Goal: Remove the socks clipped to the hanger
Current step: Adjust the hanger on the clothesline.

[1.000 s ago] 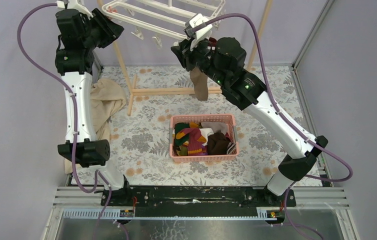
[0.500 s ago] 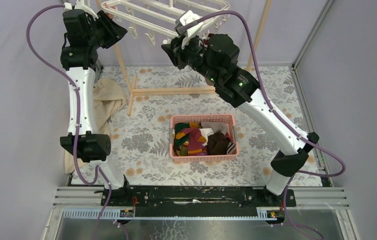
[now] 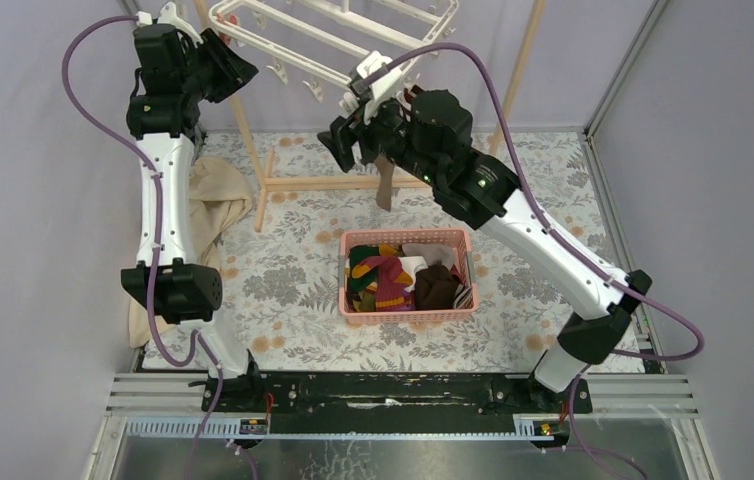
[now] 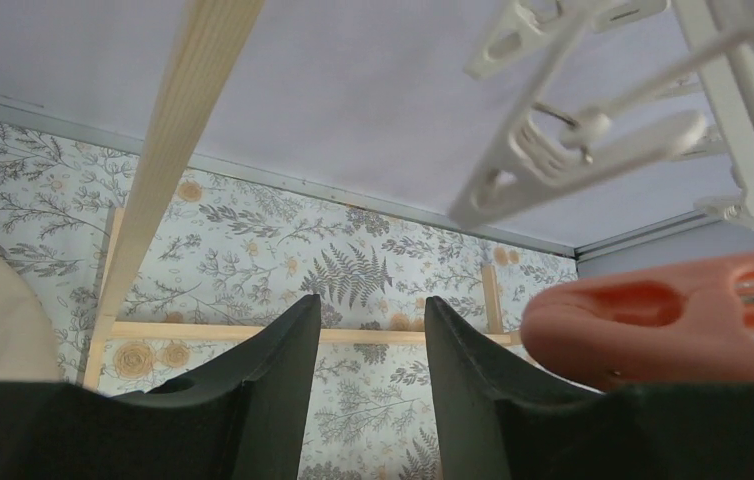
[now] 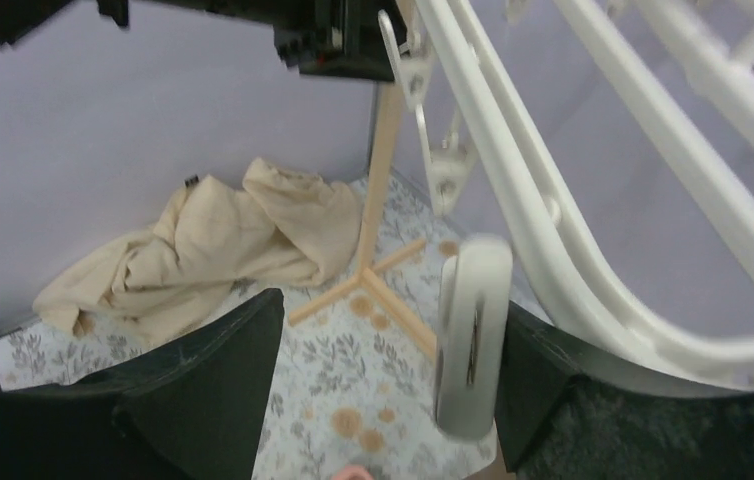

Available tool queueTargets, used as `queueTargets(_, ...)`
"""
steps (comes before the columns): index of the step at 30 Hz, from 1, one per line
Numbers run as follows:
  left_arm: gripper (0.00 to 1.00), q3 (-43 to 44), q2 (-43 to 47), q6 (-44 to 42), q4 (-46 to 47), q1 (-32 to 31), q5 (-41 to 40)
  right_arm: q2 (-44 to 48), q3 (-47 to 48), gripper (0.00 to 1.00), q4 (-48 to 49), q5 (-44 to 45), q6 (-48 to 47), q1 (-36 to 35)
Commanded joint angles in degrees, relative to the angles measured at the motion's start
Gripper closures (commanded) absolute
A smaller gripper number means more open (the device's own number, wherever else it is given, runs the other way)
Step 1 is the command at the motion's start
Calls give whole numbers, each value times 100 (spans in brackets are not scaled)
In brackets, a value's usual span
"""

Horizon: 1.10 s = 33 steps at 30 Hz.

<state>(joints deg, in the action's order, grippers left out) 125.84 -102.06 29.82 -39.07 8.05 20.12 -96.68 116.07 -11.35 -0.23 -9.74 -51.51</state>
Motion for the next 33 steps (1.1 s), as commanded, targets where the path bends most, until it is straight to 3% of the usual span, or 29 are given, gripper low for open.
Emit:
queueTargets(1,50,22,-121,-100,258,-34,-4,960,-916,21,380,246,369,-2)
queueTargets(12,51,166,-280,-38,287,-81,-8,2551,-2658,15,507,41,1375,824)
queueTargets(15,51,169,-273,-51,286,-82,-25,2781,-2988,15,558,40,1648,1245)
queueTargets(20,51,158,-254,-86,263,-80,-34,3111,-3894,15,1067,-712,2477,2250)
queueTargets(25,51,136,-231,-120,261,-84,-31,2974,-4664,16,2091,-1490,3043,2892)
queueTargets(33,51,134,-244,-194,216,-83,-41,2176,-5244,17,3845,-2183,3402,2970)
